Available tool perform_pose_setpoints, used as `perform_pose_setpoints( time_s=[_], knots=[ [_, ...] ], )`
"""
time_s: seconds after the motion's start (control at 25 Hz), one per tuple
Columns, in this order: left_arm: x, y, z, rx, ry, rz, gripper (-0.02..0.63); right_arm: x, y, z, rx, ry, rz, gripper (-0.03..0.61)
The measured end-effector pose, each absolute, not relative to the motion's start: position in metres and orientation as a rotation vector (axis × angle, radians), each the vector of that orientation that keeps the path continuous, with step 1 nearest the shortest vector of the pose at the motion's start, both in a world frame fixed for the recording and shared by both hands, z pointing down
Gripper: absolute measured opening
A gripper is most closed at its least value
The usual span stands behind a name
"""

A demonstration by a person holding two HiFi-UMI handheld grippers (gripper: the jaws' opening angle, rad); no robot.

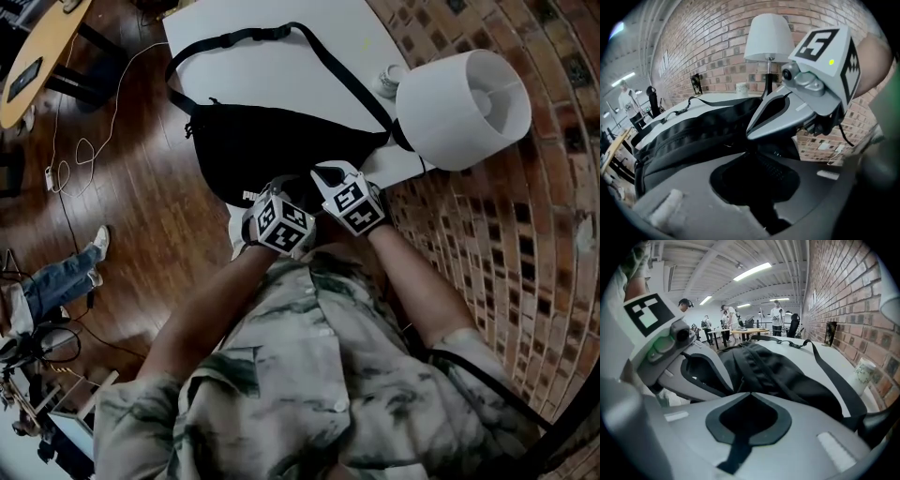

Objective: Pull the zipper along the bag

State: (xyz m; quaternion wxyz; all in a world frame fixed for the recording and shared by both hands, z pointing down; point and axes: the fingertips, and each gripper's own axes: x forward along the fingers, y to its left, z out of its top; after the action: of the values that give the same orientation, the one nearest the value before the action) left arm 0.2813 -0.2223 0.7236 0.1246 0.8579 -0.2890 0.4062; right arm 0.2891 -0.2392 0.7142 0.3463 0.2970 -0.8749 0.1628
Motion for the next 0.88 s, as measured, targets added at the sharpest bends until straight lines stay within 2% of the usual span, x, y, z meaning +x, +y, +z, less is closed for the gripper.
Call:
perform_pose_setpoints(
  time_s=[0.04,0.28,0.88],
  knots=[
    [0.281,-0.22,0.724,2.491,-0.824,1.16,0.038,0.29,-0.238,0.717,0.763,-2.264,0.424,0.006],
    [0.276,-0.22,0.718,2.425,-0.775,0.993,0.035,0.292,-0.234,0.725,0.73,-2.229,0.413,0.006],
    [0.214,-0.236,0.695,2.41,-0.722,0.9,0.031,0.297,-0.234,0.732,0.798,-2.12,0.534,0.006]
  ],
)
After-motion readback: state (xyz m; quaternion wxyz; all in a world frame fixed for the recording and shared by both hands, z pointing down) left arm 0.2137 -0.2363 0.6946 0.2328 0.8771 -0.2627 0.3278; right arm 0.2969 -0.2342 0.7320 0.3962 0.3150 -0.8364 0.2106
